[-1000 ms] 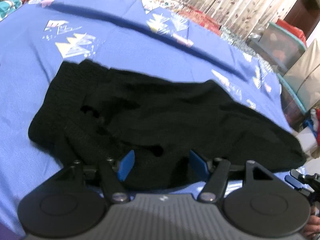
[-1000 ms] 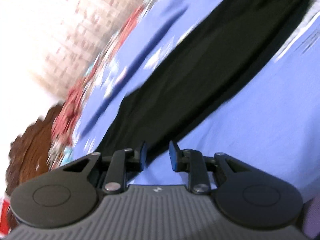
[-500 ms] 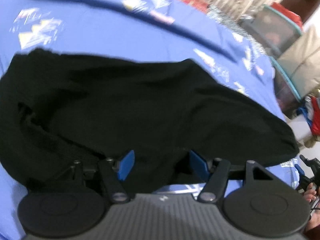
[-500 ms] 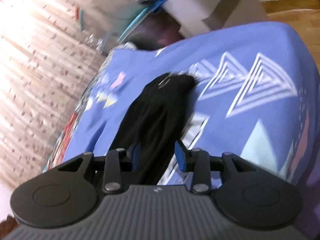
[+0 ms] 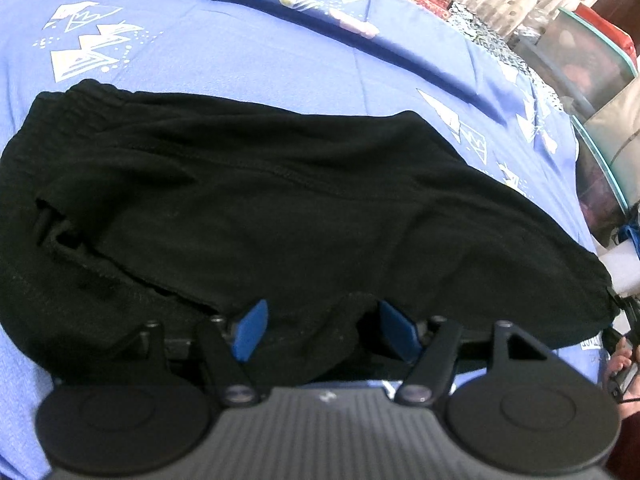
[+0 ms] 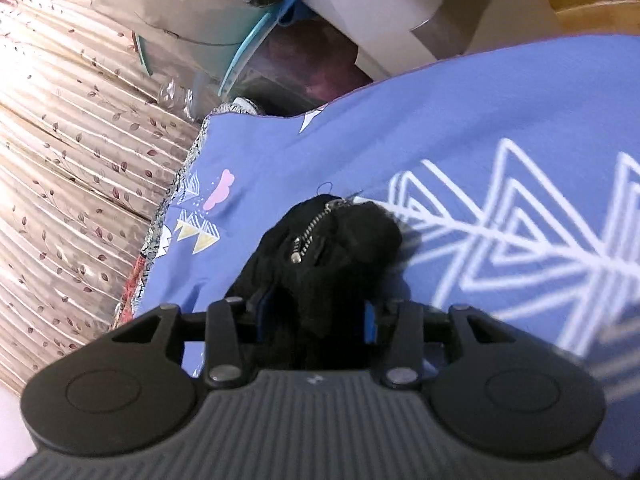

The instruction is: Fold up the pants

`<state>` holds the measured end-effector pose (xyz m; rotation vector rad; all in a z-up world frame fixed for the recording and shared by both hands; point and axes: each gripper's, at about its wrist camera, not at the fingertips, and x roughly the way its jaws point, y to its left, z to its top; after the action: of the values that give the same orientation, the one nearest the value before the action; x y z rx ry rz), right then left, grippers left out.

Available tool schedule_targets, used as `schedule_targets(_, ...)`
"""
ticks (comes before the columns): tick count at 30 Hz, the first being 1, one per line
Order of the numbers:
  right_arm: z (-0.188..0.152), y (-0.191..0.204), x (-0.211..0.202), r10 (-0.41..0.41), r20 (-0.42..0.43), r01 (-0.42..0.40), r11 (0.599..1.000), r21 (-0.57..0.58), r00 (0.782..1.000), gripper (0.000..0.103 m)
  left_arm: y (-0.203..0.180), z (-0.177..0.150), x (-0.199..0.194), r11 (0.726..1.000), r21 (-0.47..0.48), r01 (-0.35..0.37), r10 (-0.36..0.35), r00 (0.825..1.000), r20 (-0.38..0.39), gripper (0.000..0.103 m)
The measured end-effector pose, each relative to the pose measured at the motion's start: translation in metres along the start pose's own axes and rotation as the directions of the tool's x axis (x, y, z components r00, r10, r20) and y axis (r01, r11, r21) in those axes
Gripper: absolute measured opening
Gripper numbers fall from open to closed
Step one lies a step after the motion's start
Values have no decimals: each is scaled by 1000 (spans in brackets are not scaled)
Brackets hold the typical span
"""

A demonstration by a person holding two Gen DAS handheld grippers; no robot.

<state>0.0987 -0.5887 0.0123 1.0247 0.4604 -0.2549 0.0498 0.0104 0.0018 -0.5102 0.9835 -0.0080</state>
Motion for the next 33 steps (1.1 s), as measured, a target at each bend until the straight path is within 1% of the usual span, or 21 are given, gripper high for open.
schedule_targets(1, 1, 2, 2, -1, -1, 1, 1000, -5, 1000, 45, 0, 0, 0, 1000, -1, 1, -1, 1000, 0, 65)
schedule_targets(2, 2, 4, 3, -4, -6, 4, 1000, -15, 1000, 38, 1, 0, 0, 1000, -1, 2, -2, 1000, -1, 65)
schedule_targets(3, 2, 8, 3, -6, -12, 5, 999, -33, 1000, 23, 1, 0, -1, 1000, 0, 3, -3, 1000, -1, 65)
schedule_targets(6, 1, 27, -2, -19, -12, 17, 992, -127, 1000, 17, 1, 0, -3, 1000, 6, 8, -8, 1000, 4, 64)
schedule_targets(8, -4, 50, -13, 6, -7, -8, 975, -223, 1000, 16, 2, 0, -9, 1000, 8, 25, -25, 999, 21, 64)
schedule_targets(10, -15, 82, -24, 38, -16, -41, 935, -353, 999, 16, 1, 1, -19, 998, 9, 65, -65, 996, 55, 65)
schedule_targets(12, -36, 117, -36, 67, -38, -77, 858, -508, 997, 16, 0, 2, -29, 994, 10, 108, -108, 990, 90, 65)
schedule_targets(14, -68, 150, -47, 90, -78, -119, 742, -660, 993, 16, -4, 6, -36, 988, 16, 155, -156, 982, 111, 65)
schedule_targets(17, -133, 180, -51, 53, -141, -149, 506, -850, 989, 16, -16, 13, -39, 977, 44, 209, -213, 971, 110, 65)
schedule_targets(19, -183, 186, -45, -24, -166, -150, 313, -938, 986, 16, -23, 14, -36, 969, 51, 240, -244, 965, 99, 65)
schedule_targets(21, -234, 179, -34, -124, -144, -132, 105, -986, 982, 17, -31, 12, -30, 964, 53, 261, -265, 961, 77, 65)
schedule_targets(22, -253, 175, -29, -156, -121, -120, 19, -993, 980, 17, -33, 10, -28, 962, 55, 267, -271, 960, 66, 65)
schedule_targets(23, -272, 167, -26, -179, -91, -108, -84, -991, 980, 25, -34, 8, -27, 961, 58, 271, -274, 960, 53, 65)
schedule_targets(24, -288, 162, -25, -192, -64, -100, -186, -977, 979, 26, -35, 6, -25, 960, 59, 274, -276, 960, 42, 65)
schedule_targets(25, -301, 156, -28, -175, -23, -73, -280, -957, 984, 26, -36, 4, -23, 959, 60, 278, -280, 960, 30, 65)
schedule_targets(26, -307, 152, -34, -149, 5, -47, -344, -938, 989, 31, -39, 4, -20, 958, 60, 282, -284, 959, 19, 65)
schedule_targets(27, -307, 152, -39, -142, 4, -49, -367, -929, 990, 40, -44, 6, -16, 956, 64, 287, -288, 958, 9, 65)
schedule_targets(28, -303, 155, -47, -140, -16, -65, -355, -933, 990, 45, -48, 8, -14, 954, 71, 291, -292, 956, 1, 65)
schedule_targets(29, -295, 160, -56, -133, -52, -92, -315, -945, 990, 55, -55, 11, -11, 951, 86, 296, -297, 955, -4, 65)
schedule_targets(30, -287, 165, -66, -119, -96, -124, -264, -957, 988, 60, -64, 14, -8, 947, 102, 303, -304, 953, -10, 65)
schedule_targets(33, -261, 177, -90, -58, -208, -213, -94, -973, 976, 58, -96, 22, 4, 932, 140, 333, -331, 943, -40, 65)
